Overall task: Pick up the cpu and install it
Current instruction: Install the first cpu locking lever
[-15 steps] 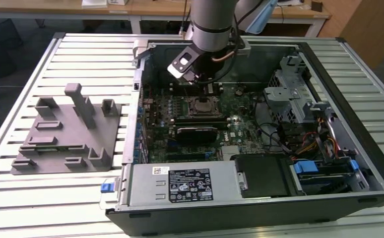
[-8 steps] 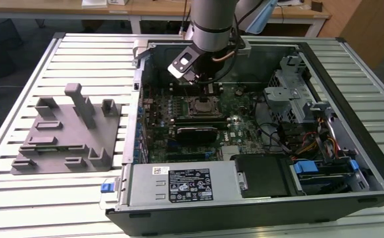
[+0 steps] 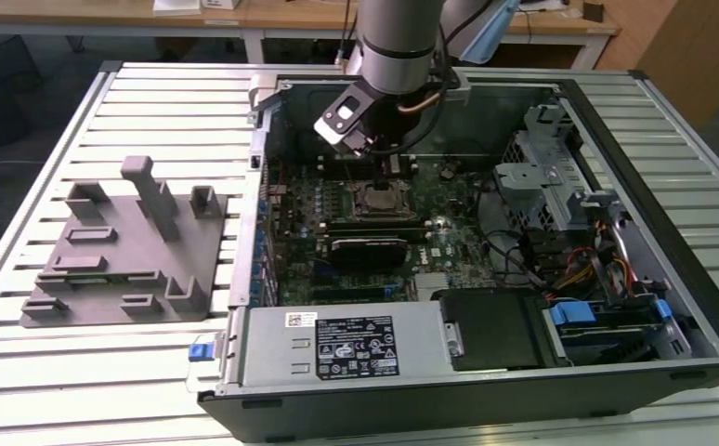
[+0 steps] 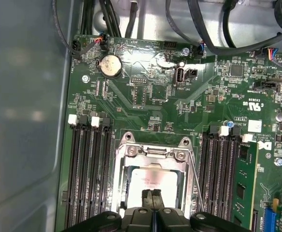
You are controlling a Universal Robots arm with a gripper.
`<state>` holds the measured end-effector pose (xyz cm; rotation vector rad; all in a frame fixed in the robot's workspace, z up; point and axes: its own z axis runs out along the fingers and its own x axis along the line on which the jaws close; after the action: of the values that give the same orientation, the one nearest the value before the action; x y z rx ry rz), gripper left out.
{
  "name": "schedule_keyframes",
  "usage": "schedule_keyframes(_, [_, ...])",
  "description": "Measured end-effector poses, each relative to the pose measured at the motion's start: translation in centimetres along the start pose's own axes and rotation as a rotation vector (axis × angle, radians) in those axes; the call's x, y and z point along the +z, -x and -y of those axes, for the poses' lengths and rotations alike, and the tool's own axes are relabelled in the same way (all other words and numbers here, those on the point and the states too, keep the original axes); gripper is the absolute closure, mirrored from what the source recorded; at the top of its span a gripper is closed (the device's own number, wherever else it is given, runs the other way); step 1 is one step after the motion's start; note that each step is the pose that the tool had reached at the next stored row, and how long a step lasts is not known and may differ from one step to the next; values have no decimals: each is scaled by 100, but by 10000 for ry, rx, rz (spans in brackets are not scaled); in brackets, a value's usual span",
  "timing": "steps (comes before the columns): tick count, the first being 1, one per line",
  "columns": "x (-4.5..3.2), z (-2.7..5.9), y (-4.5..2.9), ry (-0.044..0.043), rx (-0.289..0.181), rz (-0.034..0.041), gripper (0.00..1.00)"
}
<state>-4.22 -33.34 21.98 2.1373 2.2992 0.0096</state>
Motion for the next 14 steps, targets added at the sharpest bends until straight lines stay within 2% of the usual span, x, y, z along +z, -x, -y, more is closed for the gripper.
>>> schedule_keyframes(5, [-38,0,0,0,0,2,89])
schedule_keyframes(14, [-53,0,0,0,0,2,89])
